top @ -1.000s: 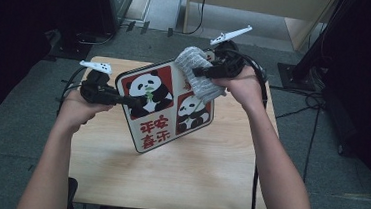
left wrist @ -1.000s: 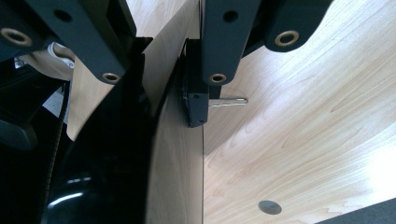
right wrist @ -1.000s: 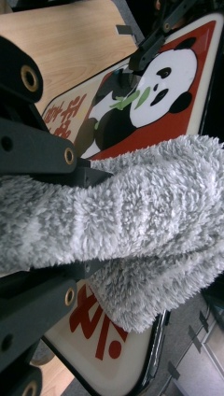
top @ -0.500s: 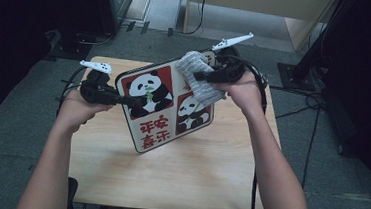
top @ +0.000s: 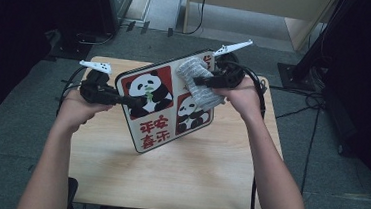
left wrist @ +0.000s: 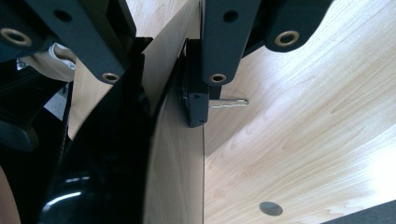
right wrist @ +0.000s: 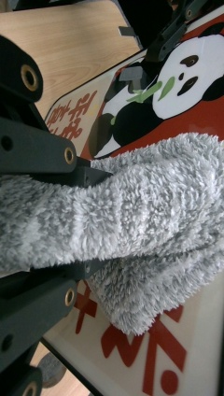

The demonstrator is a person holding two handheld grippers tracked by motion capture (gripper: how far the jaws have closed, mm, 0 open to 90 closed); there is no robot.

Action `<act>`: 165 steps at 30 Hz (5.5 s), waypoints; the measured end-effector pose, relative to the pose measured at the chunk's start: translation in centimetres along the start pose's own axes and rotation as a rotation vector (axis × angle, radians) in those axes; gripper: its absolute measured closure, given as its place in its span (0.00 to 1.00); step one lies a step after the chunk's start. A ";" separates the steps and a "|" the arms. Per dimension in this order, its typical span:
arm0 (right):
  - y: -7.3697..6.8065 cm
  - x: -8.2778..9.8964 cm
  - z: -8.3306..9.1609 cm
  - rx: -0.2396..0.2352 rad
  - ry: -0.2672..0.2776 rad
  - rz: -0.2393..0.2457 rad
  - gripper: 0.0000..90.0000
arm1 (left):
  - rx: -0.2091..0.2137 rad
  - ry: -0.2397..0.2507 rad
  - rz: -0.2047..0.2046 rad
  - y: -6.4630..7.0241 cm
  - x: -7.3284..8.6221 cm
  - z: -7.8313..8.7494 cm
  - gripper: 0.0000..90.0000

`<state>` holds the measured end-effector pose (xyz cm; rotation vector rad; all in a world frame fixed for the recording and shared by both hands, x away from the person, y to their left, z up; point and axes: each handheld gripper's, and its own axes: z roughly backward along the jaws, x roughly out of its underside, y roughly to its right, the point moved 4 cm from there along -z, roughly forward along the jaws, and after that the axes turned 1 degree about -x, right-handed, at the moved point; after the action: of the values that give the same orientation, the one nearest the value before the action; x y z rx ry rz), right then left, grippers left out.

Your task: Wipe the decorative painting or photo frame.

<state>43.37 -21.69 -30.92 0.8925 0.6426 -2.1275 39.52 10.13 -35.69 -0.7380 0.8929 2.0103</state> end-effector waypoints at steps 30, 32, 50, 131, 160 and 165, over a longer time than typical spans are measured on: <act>0.3 3.2 -1.4 -0.022 -0.005 -0.030 0.77 | 0.001 0.000 0.004 0.0 0.0 0.0 0.88; 0.3 3.4 -1.5 -0.023 -0.007 -0.036 0.77 | 0.001 -0.001 0.003 0.0 0.0 0.0 0.88; 0.4 5.6 -2.5 -0.040 -0.006 -0.055 0.77 | 0.004 -0.003 0.003 0.0 0.0 0.0 0.87; 0.8 16.0 -8.3 -0.035 -0.139 -0.167 0.76 | 0.026 -0.005 0.003 -0.1 -0.1 0.0 0.86; 0.8 16.3 -8.2 -0.059 -0.162 -0.174 0.76 | 0.030 0.007 0.019 -0.2 -0.1 0.1 0.85; 0.6 15.7 -7.5 -0.061 -0.156 -0.181 0.77 | 0.030 0.009 0.021 -0.2 -0.1 0.1 0.85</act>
<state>39.02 -23.79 -47.62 0.6487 0.7267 -2.2985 39.70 10.24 -35.66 -0.7240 0.9378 2.0094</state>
